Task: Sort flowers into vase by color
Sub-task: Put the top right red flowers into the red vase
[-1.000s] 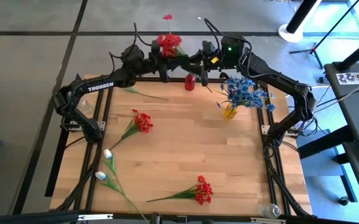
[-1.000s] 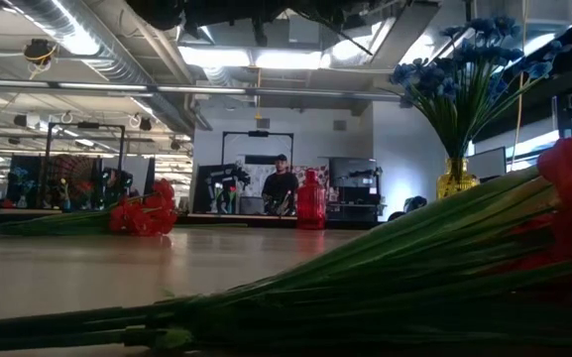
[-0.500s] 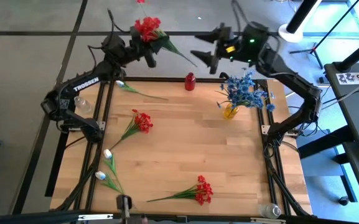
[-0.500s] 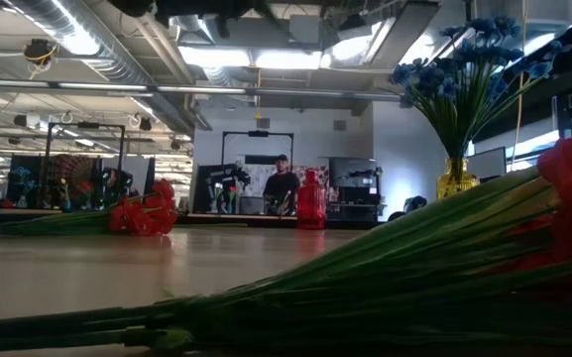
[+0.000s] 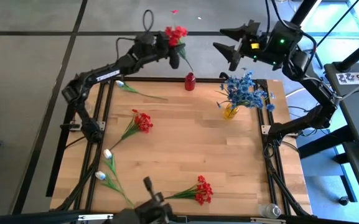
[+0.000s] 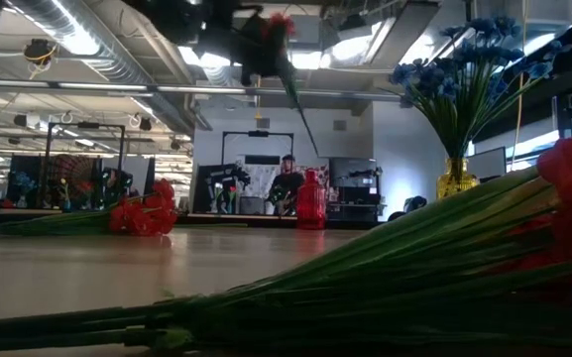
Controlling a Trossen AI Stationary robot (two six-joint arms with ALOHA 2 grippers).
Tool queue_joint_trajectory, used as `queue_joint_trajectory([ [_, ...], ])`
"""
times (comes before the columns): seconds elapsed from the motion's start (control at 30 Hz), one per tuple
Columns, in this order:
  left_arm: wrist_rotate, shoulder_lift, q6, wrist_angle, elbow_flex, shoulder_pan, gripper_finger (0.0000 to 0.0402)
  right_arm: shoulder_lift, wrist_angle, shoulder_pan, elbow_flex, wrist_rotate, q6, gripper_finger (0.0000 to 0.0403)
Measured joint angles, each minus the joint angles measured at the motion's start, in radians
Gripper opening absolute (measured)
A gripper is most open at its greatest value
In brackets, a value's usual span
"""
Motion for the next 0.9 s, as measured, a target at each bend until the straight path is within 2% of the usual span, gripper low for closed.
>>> queue_joint_trajectory([
  [0.17,-0.008,0.053,0.056,-0.068,0.077,0.000,0.0004,0.004,-0.067,0.000,-0.001,-0.003,0.034,0.0298],
  [0.47,-0.022,0.058,0.096,-0.106,0.066,0.000,0.0004,0.006,-0.090,0.074,-0.001,0.052,0.040,0.0298],
  [0.9,-0.031,0.075,0.098,-0.072,0.041,-0.038,0.0007,0.006,-0.092,0.077,-0.001,0.044,0.042,0.0298],
])
